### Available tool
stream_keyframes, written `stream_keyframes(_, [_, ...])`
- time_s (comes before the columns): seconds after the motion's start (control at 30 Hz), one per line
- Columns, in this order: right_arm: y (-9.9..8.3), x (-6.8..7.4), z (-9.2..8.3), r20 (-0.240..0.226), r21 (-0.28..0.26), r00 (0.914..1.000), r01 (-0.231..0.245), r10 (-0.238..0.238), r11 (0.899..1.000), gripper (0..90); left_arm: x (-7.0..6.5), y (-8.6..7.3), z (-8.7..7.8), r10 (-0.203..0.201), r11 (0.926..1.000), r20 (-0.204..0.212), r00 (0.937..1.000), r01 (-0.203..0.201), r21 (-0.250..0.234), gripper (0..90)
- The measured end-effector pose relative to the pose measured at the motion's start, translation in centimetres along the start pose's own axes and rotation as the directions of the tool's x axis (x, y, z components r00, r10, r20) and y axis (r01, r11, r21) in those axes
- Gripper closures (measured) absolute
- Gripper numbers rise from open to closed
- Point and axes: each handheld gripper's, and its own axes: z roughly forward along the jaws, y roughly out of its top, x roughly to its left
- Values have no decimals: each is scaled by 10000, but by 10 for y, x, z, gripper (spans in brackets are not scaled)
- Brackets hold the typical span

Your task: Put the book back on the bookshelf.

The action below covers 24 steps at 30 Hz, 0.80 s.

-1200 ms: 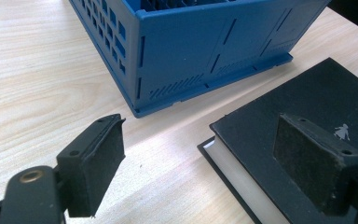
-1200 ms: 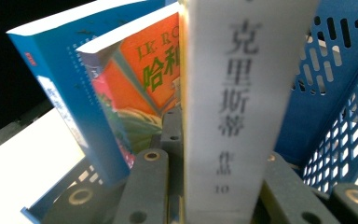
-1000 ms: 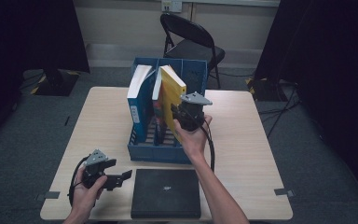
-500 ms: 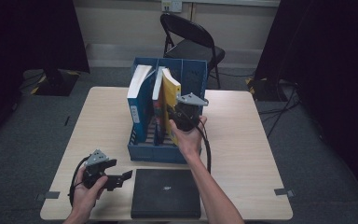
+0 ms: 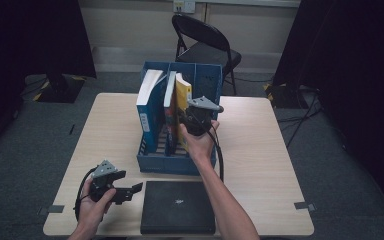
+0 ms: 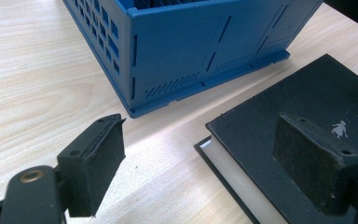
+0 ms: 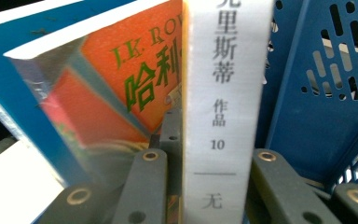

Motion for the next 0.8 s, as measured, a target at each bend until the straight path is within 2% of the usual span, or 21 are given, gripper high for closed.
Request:
stream_keyframes(0.2, [-3,2,6,-55,-24,10000,-34,34,10000,731,0,0,0,-4,10000,-7,10000,4,5,166])
stream_keyframes(0.33, [-10,7,9,-114,238,9999,44,-42,9997,709,0,0,0,9,10000,18,10000,-9,-20,167])
stream_keyframes(0.5, [-18,6,14,-93,559,9999,111,-106,9984,705,0,0,0,-11,10000,33,10000,11,-28,167])
stream_keyframes(0.8, [-17,5,12,-338,618,9993,187,-167,9979,678,0,0,-1,3,10000,4,10000,-3,-67,169])
